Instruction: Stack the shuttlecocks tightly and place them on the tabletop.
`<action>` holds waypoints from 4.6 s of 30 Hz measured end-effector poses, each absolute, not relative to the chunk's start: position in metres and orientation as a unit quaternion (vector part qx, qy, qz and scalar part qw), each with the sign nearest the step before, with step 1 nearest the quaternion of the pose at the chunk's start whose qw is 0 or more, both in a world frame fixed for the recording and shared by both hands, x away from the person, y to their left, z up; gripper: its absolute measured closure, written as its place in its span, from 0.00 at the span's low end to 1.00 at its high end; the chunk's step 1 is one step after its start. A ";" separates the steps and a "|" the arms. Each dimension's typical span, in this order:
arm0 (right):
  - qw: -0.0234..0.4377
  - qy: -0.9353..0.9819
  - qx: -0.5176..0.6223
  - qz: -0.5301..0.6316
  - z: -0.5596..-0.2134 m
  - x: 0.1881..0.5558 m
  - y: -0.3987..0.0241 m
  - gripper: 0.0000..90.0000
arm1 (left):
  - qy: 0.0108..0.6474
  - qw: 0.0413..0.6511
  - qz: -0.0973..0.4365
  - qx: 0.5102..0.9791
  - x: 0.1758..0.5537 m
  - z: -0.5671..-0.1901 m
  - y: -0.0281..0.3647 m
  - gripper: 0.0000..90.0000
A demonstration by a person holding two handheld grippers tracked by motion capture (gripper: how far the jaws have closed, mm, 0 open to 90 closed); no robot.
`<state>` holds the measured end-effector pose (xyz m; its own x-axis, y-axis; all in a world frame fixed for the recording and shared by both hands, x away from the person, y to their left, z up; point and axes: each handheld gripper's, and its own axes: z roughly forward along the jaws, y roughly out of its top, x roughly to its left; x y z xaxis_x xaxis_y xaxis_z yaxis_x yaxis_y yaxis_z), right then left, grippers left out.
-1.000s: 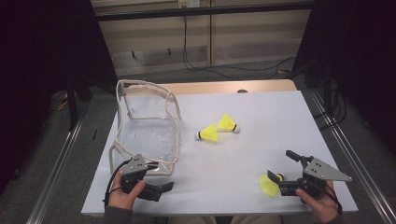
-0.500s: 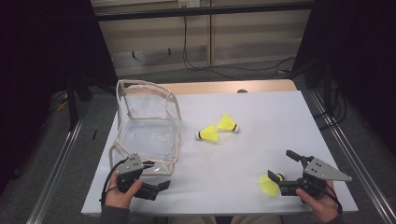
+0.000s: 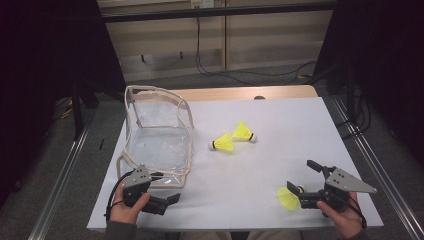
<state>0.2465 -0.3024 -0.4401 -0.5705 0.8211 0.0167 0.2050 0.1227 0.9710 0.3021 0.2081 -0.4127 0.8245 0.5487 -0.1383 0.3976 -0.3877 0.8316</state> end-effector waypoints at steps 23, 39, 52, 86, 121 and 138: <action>0.273 0.704 0.391 0.526 -0.434 0.267 -0.305 0.02 | 0.286 0.480 0.085 0.825 0.304 -0.414 0.210 0.05; 0.259 0.720 0.400 0.505 -0.428 0.294 -0.299 0.02 | 0.288 0.482 0.081 0.823 0.304 -0.413 0.210 0.05; 0.256 0.729 0.405 0.489 -0.426 0.311 -0.298 0.03 | 0.286 0.484 0.082 0.823 0.304 -0.412 0.210 0.05; 0.248 0.748 0.410 0.460 -0.414 0.356 -0.274 0.04 | 0.284 0.487 0.080 0.822 0.305 -0.413 0.209 0.05; 0.250 0.762 0.415 0.429 -0.403 0.396 -0.245 0.04 | 0.283 0.489 0.079 0.822 0.305 -0.413 0.209 0.05; 0.252 0.772 0.413 0.412 -0.400 0.413 -0.228 0.04 | 0.283 0.491 0.076 0.820 0.306 -0.413 0.209 0.04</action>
<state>0.4125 -0.2276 -0.4003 -0.5320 0.8453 -0.0496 0.4290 0.3196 0.8449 0.3055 0.2092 -0.4130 0.8279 0.5395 -0.1531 0.3895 -0.3567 0.8491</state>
